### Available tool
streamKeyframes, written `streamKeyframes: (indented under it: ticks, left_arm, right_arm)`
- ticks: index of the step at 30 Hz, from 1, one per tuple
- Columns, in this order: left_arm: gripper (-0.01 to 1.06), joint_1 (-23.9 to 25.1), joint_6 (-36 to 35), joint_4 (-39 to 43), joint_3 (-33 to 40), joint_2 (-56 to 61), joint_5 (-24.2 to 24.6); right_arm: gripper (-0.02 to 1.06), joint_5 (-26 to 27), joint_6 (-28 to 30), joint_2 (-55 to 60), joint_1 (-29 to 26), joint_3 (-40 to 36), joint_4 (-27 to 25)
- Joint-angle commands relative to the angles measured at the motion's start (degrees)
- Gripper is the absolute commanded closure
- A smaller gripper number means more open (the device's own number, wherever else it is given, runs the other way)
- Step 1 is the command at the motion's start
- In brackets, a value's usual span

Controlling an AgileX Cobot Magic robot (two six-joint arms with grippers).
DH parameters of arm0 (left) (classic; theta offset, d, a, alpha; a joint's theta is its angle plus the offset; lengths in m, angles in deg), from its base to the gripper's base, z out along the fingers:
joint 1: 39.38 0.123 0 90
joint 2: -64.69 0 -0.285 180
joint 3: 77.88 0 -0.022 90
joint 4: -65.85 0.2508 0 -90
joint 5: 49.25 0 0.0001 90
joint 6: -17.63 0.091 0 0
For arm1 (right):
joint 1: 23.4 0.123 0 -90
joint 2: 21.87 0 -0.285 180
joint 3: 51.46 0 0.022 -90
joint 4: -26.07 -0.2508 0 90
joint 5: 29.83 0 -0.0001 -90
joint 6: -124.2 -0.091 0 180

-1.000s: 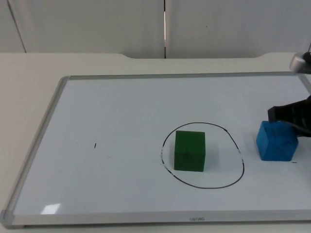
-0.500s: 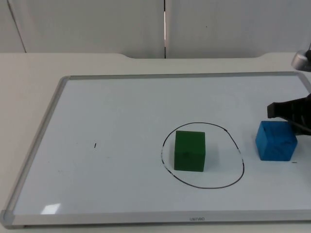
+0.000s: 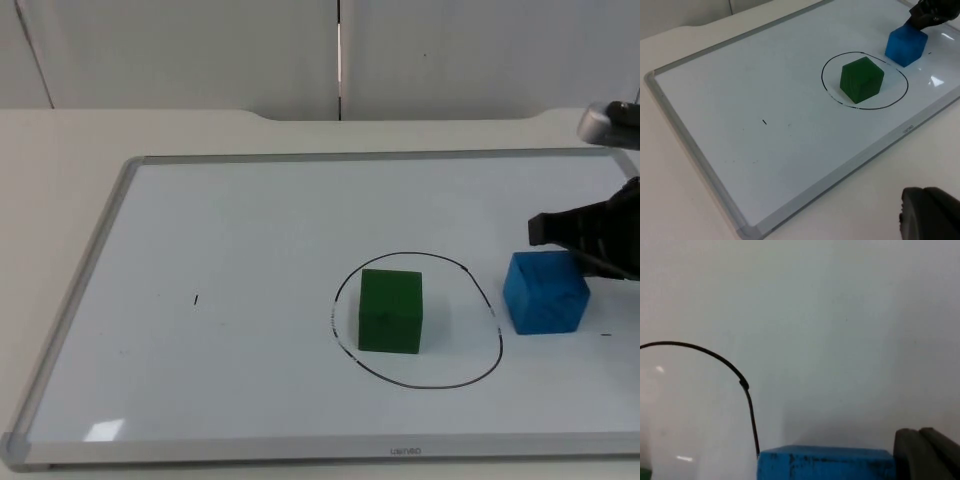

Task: Push the two cubes into the marked area.

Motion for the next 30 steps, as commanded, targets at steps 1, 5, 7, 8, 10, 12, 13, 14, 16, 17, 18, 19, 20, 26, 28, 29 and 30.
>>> streamKeyframes:
  ticks: [1, 5, 7, 8, 10, 12, 13, 14, 16, 17, 18, 19, 20, 26, 28, 29, 30]
  left_arm:
    - [1.05, -0.1, -0.3, 0.1, 0.3, 0.2, -0.7]
    - [1.05, -0.1, -0.3, 0.1, 0.3, 0.2, -0.7]
    - [1.05, -0.1, -0.3, 0.1, 0.3, 0.2, -0.7]
    - [1.05, -0.1, -0.3, 0.1, 0.3, 0.2, -0.7]
    - [1.05, -0.1, -0.3, 0.1, 0.3, 0.2, -0.7]
    - [1.05, -0.1, -0.3, 0.1, 0.3, 0.2, -0.7]
    - [1.05, -0.1, -0.3, 0.1, 0.3, 0.2, -0.7]
    - [1.05, -0.1, -0.3, 0.1, 0.3, 0.2, -0.7]
    - [1.05, -0.1, -0.3, 0.1, 0.3, 0.2, -0.7]
    - [1.05, -0.1, -0.3, 0.1, 0.3, 0.2, -0.7]
    - [1.05, -0.1, -0.3, 0.1, 0.3, 0.2, -0.7]
    - [1.05, -0.1, -0.3, 0.1, 0.3, 0.2, -0.7]
    - [1.05, -0.1, -0.3, 0.1, 0.3, 0.2, -0.7]
    - [1.05, -0.1, -0.3, 0.1, 0.3, 0.2, -0.7]
    - [1.05, -0.1, -0.3, 0.1, 0.3, 0.2, -0.7]
    - [1.05, -0.1, -0.3, 0.1, 0.3, 0.2, -0.7]
    - [1.05, -0.1, -0.3, 0.1, 0.3, 0.2, -0.7]
  right_arm:
    - [1.05, 1.2, -0.1, 0.2, 0.7, 0.3, -0.1]
    - [1.05, 1.2, -0.1, 0.2, 0.8, 0.3, -0.1]
    - [1.05, 1.2, -0.2, 0.2, 0.8, 0.3, -0.1]
    - [1.05, 1.2, -0.2, 0.2, 0.8, 0.3, -0.1]
    - [1.05, 1.1, -0.3, 0.2, 0.8, 0.3, -0.1]
    - [1.05, 0.9, -0.4, 0.2, 1.3, 0.3, -0.1]
    - [1.05, 0.9, -0.4, 0.2, 1.4, 0.3, -0.1]
    - [1.05, 0.9, -0.4, 0.2, 2.0, 0.3, -0.1]
    - [1.05, 1.0, -0.4, 0.2, 2.4, 0.3, -0.1]
    - [1.05, 1.1, -0.4, 0.2, 2.7, 0.3, -0.1]
    - [1.05, 1.1, -0.4, 0.2, 3.1, 0.3, -0.1]
    - [1.05, 1.1, -0.4, 0.2, 3.2, 0.3, -0.1]
    - [1.05, 1.1, -0.5, 0.2, 3.2, 0.3, -0.1]
    - [1.05, -0.5, -0.3, 0.2, 3.2, 0.3, 0.1]
    - [1.05, -1.7, 0.0, 0.2, 3.2, 0.3, 0.4]
    - [1.05, -2.1, 0.0, 0.2, 3.2, 0.3, 0.4]
    - [1.05, -2.5, 0.0, 0.2, 3.2, 0.3, 0.4]
